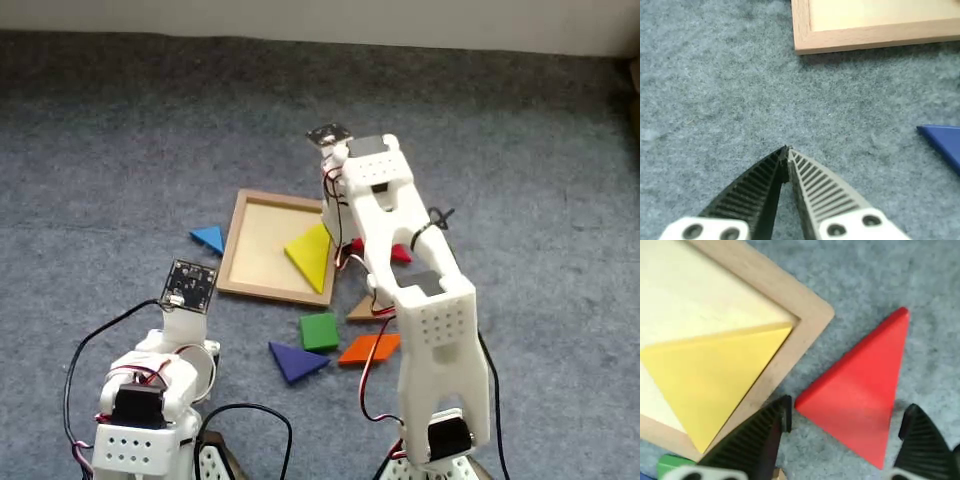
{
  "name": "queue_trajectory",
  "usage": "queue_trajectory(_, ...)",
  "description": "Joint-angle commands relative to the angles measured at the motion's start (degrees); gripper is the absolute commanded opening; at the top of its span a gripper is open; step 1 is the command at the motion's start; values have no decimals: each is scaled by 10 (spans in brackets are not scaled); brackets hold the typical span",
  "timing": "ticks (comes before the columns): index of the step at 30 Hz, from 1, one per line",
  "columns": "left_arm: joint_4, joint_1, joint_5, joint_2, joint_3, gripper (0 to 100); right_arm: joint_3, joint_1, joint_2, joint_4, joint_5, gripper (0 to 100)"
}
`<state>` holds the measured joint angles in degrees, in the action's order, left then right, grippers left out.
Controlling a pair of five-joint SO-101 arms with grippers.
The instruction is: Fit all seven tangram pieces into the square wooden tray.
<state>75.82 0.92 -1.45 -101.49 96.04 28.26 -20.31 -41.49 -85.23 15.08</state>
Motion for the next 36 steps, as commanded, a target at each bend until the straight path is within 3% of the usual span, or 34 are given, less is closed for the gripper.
queue_trajectory(1, 3, 6, -3, -27, 11, 5, 32, 10, 10, -2, -2, 335)
queue_trajectory(12, 3, 6, -3, -27, 11, 5, 26, 16, 7, 40, 27, 330)
queue_trajectory(20, 3, 6, -3, -27, 11, 5, 26, 17, 11, 38, 27, 148)
queue_trajectory(27, 3, 6, -3, -27, 11, 5, 30, 17, 12, 0, 27, 142)
queue_trajectory(30, 3, 6, -3, -27, 11, 5, 48, 19, 19, -40, 27, 178)
queue_trajectory(34, 3, 6, -3, -27, 11, 5, 70, 22, 43, -91, 28, 332)
queue_trajectory(36, 3, 6, -3, -27, 11, 5, 70, 21, 58, -100, 29, 364)
